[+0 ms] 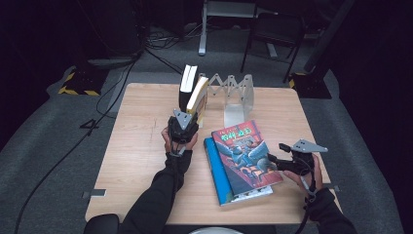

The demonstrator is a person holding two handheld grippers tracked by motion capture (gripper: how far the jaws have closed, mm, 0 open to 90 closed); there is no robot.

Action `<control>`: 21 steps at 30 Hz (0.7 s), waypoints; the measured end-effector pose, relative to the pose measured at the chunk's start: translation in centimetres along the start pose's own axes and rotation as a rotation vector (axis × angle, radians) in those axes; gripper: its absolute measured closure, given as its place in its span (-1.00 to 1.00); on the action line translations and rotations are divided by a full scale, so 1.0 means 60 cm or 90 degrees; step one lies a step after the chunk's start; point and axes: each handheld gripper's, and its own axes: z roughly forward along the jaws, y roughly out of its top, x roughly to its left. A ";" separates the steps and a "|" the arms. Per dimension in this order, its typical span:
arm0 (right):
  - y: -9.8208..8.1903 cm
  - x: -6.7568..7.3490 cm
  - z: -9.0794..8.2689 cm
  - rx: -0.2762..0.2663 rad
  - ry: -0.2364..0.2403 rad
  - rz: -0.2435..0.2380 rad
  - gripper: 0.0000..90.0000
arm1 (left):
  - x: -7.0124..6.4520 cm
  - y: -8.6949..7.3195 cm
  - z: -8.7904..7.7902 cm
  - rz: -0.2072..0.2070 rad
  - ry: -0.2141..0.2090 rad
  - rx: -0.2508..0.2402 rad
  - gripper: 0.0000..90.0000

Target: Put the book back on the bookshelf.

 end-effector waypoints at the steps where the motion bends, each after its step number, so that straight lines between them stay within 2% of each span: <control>1: 0.000 0.000 0.000 -0.001 0.002 0.000 -0.29 | -0.001 -0.007 0.000 0.005 -0.006 0.004 0.42; 3: 0.000 0.000 -0.002 -0.004 0.008 -0.001 -0.29 | -0.001 -0.019 0.000 0.013 -0.010 0.011 0.54; 5: -0.001 -0.001 -0.001 -0.001 0.002 -0.002 -0.29 | -0.002 -0.024 -0.001 0.015 -0.001 0.005 0.63; 9: -0.002 -0.001 0.001 0.004 0.002 -0.001 -0.29 | -0.004 -0.020 0.000 0.004 0.015 0.017 0.66; 11: -0.002 0.000 0.001 0.004 0.004 -0.003 -0.29 | -0.008 -0.018 0.005 -0.005 0.031 0.010 0.66; 14: -0.002 0.001 0.002 0.006 0.003 -0.006 -0.29 | -0.011 -0.016 0.010 -0.010 0.037 0.009 0.66; 16: -0.003 0.000 0.005 0.009 0.004 -0.006 -0.29 | -0.013 -0.013 0.019 -0.026 0.046 0.009 0.66; 18: -0.003 0.000 0.006 0.013 0.005 -0.005 -0.29 | -0.014 -0.011 0.025 -0.051 0.044 0.002 0.65; 21: -0.003 0.000 0.006 0.014 0.006 -0.007 -0.28 | -0.017 -0.009 0.031 -0.060 0.042 0.003 0.63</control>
